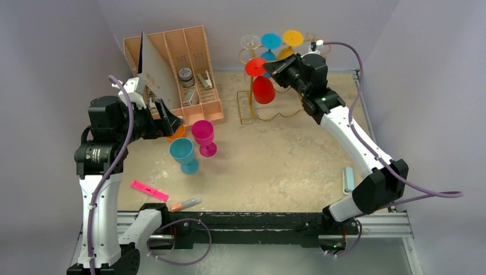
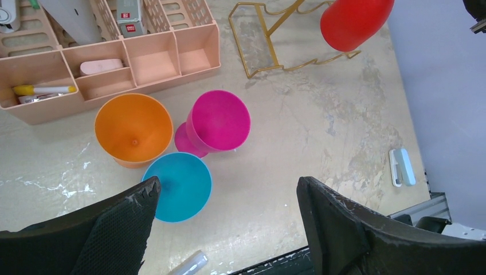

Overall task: Take the wine glass off the wine glass rack
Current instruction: Pick up the wine glass from the wine rack.

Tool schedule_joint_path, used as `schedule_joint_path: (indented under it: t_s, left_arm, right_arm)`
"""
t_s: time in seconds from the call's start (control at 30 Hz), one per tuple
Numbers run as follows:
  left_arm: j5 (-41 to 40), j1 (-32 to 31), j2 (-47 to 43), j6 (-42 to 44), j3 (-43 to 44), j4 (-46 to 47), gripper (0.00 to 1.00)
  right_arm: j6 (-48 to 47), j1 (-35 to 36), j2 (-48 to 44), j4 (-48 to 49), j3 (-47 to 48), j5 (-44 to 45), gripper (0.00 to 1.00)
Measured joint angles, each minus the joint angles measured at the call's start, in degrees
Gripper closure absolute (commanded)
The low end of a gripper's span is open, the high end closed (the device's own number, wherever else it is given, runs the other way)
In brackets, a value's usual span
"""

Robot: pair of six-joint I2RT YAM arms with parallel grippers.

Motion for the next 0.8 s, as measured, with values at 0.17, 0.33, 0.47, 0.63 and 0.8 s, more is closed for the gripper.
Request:
schedule_joint_path:
  t_s: [0.17,0.33,0.47,0.63,0.8]
  left_arm:
    - [0.24,0.00,0.00,0.00,0.00,0.00,0.12]
    - [0.96,0.00,0.11,0.00,0.00,0.00,0.12]
    - [1.14,0.00,0.39,0.02,0.00,0.00,0.13]
    - [1.73,0.00,0.52,0.00,0.00,0.00,0.14]
    - [4.11,0.00,0.79,-0.02,0.00,0.04,0.17]
  right_arm:
    - [-1.97,0.00,0.00,-1.01,0.13,-0.61,1.00]
    - [-2.73,0.00,0.00,-1.57,0.13,-1.62,1.00]
    - [-3.26,0.00,0.00,-3.02,0.44,-3.39,1.00]
    - [-4.70,0.00,-0.02,-4.09,1.07,-6.45,1.00]
    - [-7.34,0.00,-0.81,-3.56,0.63,-11.56,1.00]
